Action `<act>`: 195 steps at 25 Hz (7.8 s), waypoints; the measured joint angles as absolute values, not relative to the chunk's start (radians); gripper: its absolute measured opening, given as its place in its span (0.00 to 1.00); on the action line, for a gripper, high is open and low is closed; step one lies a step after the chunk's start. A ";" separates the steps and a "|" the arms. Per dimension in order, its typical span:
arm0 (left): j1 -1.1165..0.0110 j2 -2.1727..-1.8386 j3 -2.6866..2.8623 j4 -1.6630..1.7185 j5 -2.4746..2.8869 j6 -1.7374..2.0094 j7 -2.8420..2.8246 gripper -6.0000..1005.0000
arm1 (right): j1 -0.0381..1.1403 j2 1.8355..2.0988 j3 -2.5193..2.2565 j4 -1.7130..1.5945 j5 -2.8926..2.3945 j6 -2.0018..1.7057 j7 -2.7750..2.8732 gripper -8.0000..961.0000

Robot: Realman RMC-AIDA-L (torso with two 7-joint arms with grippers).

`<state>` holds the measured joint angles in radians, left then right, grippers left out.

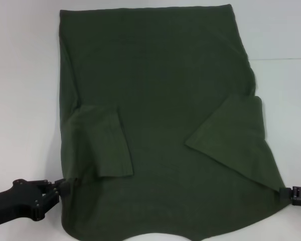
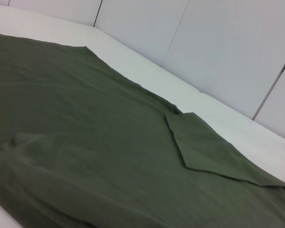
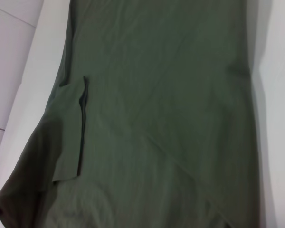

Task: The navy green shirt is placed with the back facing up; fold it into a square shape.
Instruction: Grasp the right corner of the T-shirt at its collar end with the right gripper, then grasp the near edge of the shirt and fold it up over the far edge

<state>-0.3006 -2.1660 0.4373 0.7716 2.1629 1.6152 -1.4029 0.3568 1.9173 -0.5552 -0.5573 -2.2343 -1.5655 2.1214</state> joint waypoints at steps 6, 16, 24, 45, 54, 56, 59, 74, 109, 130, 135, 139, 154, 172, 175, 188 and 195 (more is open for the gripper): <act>-0.301 -2.166 0.437 0.772 2.163 1.614 -1.401 0.07 | 0.364 1.925 -0.555 -0.557 -2.234 -1.565 2.121 0.90; -0.301 -2.166 0.439 0.772 2.163 1.600 -1.400 0.07 | 0.381 1.941 -0.557 -0.557 -2.233 -1.575 2.116 0.90; -0.302 -2.166 0.436 0.772 2.163 1.599 -1.400 0.07 | 0.381 1.942 -0.562 -0.557 -2.233 -1.577 2.125 0.90; -0.305 -2.166 0.436 0.772 2.163 1.598 -1.401 0.07 | 0.373 1.929 -0.555 -0.557 -2.275 -1.541 2.178 0.57; -0.307 -2.166 0.436 0.772 2.163 1.598 -1.401 0.07 | 0.382 1.929 -0.555 -0.557 -2.275 -1.529 2.182 0.57; -0.307 -2.166 0.436 0.772 2.163 1.598 -1.400 0.07 | 0.382 1.930 -0.559 -0.557 -2.275 -1.527 2.185 0.54; -0.309 -2.166 0.436 0.772 2.163 1.598 -1.401 0.07 | 0.382 1.929 -0.563 -0.557 -2.283 -1.527 2.190 0.51; -0.311 -2.164 0.436 0.772 2.163 1.598 -1.399 0.07 | 0.392 1.930 -0.564 -0.557 -2.310 -1.498 2.229 0.05; -0.234 -2.145 0.227 0.777 2.206 1.745 -1.672 0.07 | 0.249 1.949 -0.311 -0.555 -2.304 -1.652 1.841 0.04; -0.194 -2.147 0.145 0.775 2.307 1.890 -1.680 0.07 | 0.097 1.956 -0.272 -0.558 -2.309 -1.792 1.679 0.04; -0.278 -2.125 0.137 0.733 2.298 1.867 -1.693 0.07 | 0.160 1.948 -0.201 -0.561 -2.303 -1.800 1.705 0.04; -0.379 -2.096 0.123 0.661 2.296 1.800 -1.711 0.07 | 0.257 1.943 -0.159 -0.563 -2.302 -1.782 1.746 0.04; -0.647 -2.011 0.072 0.497 2.228 1.468 -1.760 0.07 | 0.608 1.922 -0.146 -0.555 -2.250 -1.452 1.821 0.04; -0.757 -2.020 0.082 0.406 2.112 1.103 -1.660 0.07 | 0.787 1.977 -0.369 -0.494 -2.097 -0.868 1.761 0.04; -0.779 -2.034 0.083 0.372 2.104 1.049 -1.601 0.07 | 0.794 1.980 -0.407 -0.449 -2.040 -0.783 1.717 0.04; -0.839 -2.111 0.082 0.294 2.019 0.852 -1.337 0.07 | 0.791 2.014 -0.416 -0.352 -1.924 -0.596 1.555 0.05; -0.840 -2.112 0.076 0.290 1.986 0.841 -1.317 0.07 | 0.799 2.013 -0.416 -0.342 -1.910 -0.583 1.531 0.05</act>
<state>-0.8401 -2.1118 0.0763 0.2896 1.9864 0.8409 -1.3170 0.7986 2.0135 -0.4157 -0.3417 -1.9098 -0.5832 1.5306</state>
